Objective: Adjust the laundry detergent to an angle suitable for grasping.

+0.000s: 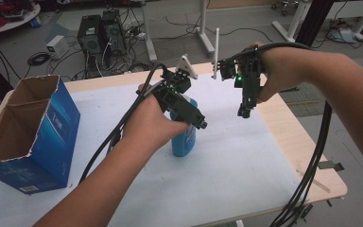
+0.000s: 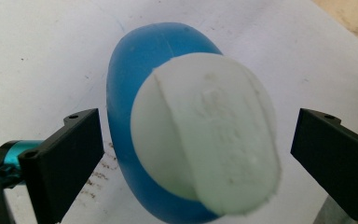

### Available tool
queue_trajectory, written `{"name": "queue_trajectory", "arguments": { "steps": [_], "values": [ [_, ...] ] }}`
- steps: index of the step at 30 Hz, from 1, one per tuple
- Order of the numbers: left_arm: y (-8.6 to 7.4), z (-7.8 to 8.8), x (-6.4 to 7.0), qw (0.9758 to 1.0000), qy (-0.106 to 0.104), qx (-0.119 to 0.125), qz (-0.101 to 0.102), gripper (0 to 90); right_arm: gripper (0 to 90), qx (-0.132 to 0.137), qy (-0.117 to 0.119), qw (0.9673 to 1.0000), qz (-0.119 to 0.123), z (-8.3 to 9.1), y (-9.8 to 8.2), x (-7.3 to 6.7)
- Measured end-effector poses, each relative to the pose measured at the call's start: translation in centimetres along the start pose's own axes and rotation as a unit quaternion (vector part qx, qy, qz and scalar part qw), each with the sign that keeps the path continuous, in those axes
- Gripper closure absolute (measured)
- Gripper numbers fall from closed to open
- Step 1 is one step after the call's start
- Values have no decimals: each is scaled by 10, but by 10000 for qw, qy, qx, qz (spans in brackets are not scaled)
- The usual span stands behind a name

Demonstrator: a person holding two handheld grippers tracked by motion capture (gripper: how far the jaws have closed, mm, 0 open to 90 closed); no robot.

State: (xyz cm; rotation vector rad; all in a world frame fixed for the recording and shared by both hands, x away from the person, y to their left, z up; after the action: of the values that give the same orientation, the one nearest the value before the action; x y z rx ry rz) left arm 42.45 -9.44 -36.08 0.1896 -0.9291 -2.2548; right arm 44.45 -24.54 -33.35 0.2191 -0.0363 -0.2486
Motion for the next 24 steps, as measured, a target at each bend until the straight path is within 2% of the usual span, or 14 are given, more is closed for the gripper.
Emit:
{"name": "queue_trajectory", "arguments": {
  "steps": [1,3,9,24],
  "values": [
    [1,-4,0,10000,45,72,41,22,8,13,8,10000,-26,-1,0,0],
    [1,-5,-1,10000,59,58,16,22,9,-21,14,10000,32,-1,0,1],
    [2,-10,-5,9998,178,99,54,22,8,-36,18,10000,5,-1,1,1],
    [-1,-15,-7,9995,319,38,24,46,8,-40,21,10000,-21,-3,1,1]
  ]
}}
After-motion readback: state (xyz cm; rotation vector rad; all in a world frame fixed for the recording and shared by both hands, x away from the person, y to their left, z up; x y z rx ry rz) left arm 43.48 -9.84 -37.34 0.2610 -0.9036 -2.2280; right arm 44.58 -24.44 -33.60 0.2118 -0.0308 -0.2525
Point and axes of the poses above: each handheld gripper's, and its own axes: z roughly backward along the jaws, y roughly out of its top, x roughly to its right, the point moved 7 cm from there along -z, roughly forward along the jaws, and after that the axes turned 14 degrees about x, right-handed, at the moved point
